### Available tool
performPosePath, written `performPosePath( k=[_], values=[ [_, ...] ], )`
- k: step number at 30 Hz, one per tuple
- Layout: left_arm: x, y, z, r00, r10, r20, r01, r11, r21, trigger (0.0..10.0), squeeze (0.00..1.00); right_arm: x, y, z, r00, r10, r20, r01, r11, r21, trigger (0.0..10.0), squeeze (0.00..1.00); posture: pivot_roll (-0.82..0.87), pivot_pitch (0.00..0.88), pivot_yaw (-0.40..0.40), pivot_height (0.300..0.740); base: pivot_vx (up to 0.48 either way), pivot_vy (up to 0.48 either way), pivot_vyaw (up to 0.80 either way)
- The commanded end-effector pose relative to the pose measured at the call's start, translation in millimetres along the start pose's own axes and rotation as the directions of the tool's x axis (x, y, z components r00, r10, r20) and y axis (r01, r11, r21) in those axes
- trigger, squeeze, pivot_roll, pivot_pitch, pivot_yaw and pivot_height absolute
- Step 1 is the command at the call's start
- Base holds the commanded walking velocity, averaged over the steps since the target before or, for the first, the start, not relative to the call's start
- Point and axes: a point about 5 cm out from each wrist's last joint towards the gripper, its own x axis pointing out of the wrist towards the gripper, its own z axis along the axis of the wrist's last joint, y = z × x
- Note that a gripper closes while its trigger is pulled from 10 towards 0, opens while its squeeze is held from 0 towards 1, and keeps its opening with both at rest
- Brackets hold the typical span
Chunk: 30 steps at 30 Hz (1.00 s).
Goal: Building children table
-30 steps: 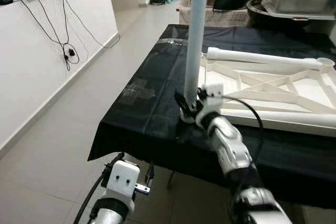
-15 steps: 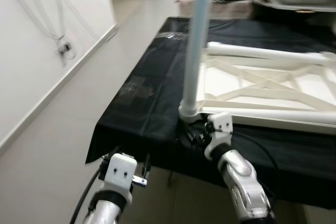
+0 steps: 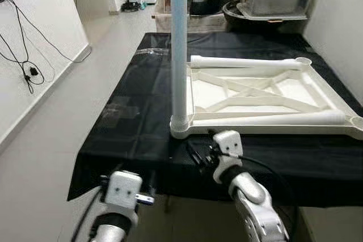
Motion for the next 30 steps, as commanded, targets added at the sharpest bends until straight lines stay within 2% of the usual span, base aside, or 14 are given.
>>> performPosePath(
  k=[1,3,4,5,6,8,9,10,13,16,18,22,30],
  values=[
    [0.1,11.1,3.3,0.998,0.067,0.006,-0.067,0.997,0.023,10.0,0.0,-1.7,-9.9,-3.1,0.998,-0.059,-0.012,0.059,0.998,-0.006,10.0,0.0,0.05,0.033,0.001,0.74,0.0,0.0,0.0],
    [3.3,33.1,12.3,0.983,0.177,0.037,-0.179,0.983,0.038,10.0,0.0,1.2,-29.9,0.6,0.984,-0.176,-0.005,0.176,0.984,-0.026,10.0,0.0,0.05,0.034,-0.004,0.74,0.0,0.0,0.0],
    [3.3,33.1,12.3,0.983,0.177,0.037,-0.179,0.983,0.038,10.0,0.0,1.2,-29.9,0.6,0.984,-0.176,-0.005,0.176,0.984,-0.026,10.0,0.0,0.05,0.034,-0.004,0.74,0.0,0.0,0.0],
    [5.4,45.0,16.0,0.975,0.213,0.058,-0.216,0.975,0.054,10.0,0.0,2.4,-42.7,3.1,0.965,-0.261,0.002,0.261,0.964,-0.046,10.0,0.0,0.06,0.033,-0.007,0.74,0.0,0.0,0.0],
    [5.4,45.0,16.0,0.975,0.213,0.058,-0.216,0.975,0.054,10.0,0.0,2.4,-42.7,3.1,0.965,-0.261,0.002,0.261,0.964,-0.046,10.0,0.0,0.06,0.033,-0.007,0.74,0.0,0.0,0.0],
    [7.5,56.8,18.8,0.968,0.239,0.077,-0.245,0.967,0.073,10.0,0.0,2.7,-58.5,6.7,0.929,-0.371,0.01,0.371,0.927,-0.058,10.0,0.0,0.06,0.033,-0.007,0.74,0.0,0.0,0.0],
    [7.5,56.8,18.8,0.968,0.239,0.077,-0.245,0.967,0.073,10.0,0.0,2.7,-58.5,6.7,0.929,-0.371,0.01,0.371,0.927,-0.058,10.0,0.0,0.06,0.033,-0.007,0.74,0.0,0.0,0.0],
    [8.2,57.9,17.3,0.968,0.239,0.075,-0.245,0.966,0.08,10.0,0.0,1.8,-63.0,7.0,0.913,-0.408,0.008,0.408,0.911,-0.065,10.0,0.0,0.06,0.033,-0.007,0.74,0.0,0.0,0.0],
    [8.6,55.5,15.8,0.971,0.228,0.071,-0.234,0.969,0.08,10.0,0.0,0.5,-65.6,5.6,0.9,-0.436,-0.003,0.435,0.898,-0.06,10.0,0.0,0.06,0.033,-0.007,0.74,0.0,0.0,0.0],
    [8.3,47.1,15.1,0.977,0.2,0.068,-0.205,0.976,0.077,10.0,0.0,-1.0,-67.4,3.6,0.881,-0.472,-0.018,0.47,0.88,-0.069,10.0,0.0,0.06,0.032,0.001,0.74,0.0,0.0,-0.8],
    [8.1,46.9,15.8,0.977,0.202,0.066,-0.207,0.975,0.081,10.0,0.0,-0.2,-67.6,3.9,0.877,-0.48,-0.012,0.477,0.875,-0.08,10.0,0.0,0.06,0.032,0.001,0.74,0.0,0.0,-0.8],
    [9.1,50.1,16.9,0.976,0.209,0.068,-0.214,0.973,0.085,10.0,0.0,4.7,-58.5,-0.4,0.892,-0.451,-0.028,0.449,0.892,-0.053,10.0,0.0,0.06,0.032,0.004,0.74,0.0,0.0,-0.2],
    [9.7,52.4,16.4,0.975,0.211,0.071,-0.218,0.971,0.094,10.0,0.0,8.5,-52.7,-1.3,0.9,-0.435,-0.033,0.434,0.9,-0.04,10.0,0.0,0.06,0.032,0.004,0.74,0.062,0.0,0.0]
  ],
)
